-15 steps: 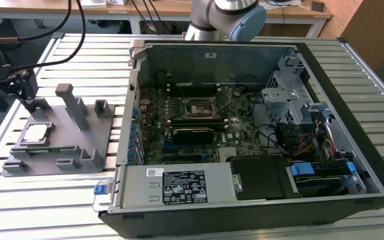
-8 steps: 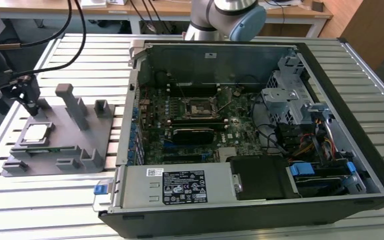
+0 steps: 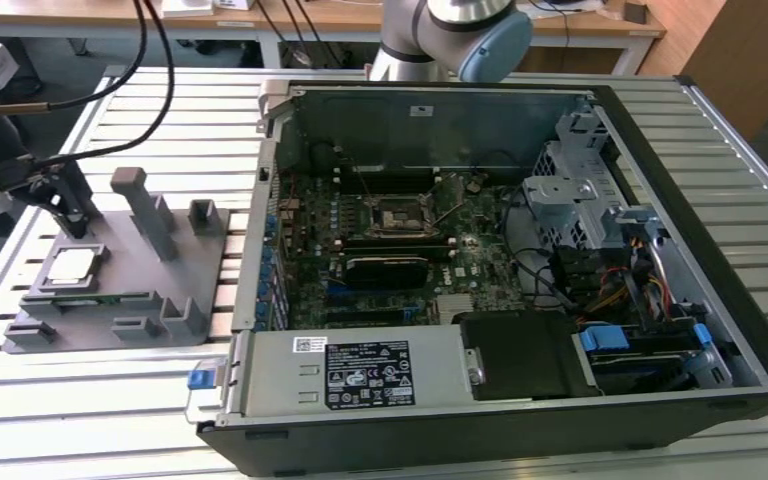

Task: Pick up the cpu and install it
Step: 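Pick up the cpu and move it towards the insertion slot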

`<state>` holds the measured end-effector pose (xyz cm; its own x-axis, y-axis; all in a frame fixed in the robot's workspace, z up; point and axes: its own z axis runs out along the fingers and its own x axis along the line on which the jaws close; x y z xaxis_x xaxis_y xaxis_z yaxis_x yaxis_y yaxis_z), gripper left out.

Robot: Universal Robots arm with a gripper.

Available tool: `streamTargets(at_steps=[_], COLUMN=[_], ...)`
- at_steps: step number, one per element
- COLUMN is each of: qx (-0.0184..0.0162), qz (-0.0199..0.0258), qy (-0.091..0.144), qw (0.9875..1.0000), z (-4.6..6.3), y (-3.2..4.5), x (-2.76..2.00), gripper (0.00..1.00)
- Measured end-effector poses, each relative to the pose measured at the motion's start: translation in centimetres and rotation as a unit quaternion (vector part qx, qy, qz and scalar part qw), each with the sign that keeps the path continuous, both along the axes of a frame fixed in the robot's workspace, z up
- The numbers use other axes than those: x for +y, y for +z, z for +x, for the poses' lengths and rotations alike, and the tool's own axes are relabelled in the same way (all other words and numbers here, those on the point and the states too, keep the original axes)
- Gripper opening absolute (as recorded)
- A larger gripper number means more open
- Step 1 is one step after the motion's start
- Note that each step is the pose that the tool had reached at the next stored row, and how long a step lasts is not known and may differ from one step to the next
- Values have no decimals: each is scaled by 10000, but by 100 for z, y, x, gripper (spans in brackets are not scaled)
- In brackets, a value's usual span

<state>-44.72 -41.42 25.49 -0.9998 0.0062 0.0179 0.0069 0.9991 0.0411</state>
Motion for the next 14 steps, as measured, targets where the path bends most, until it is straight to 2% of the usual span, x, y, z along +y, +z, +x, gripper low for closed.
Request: streamTargets(at_steps=[3,14], qx=[0,1], qz=[0,-2], qy=[62,62], qw=[10000,10000], z=[-8,-53], y=[-53,-255], x=[-2,-2], gripper=[78,78])
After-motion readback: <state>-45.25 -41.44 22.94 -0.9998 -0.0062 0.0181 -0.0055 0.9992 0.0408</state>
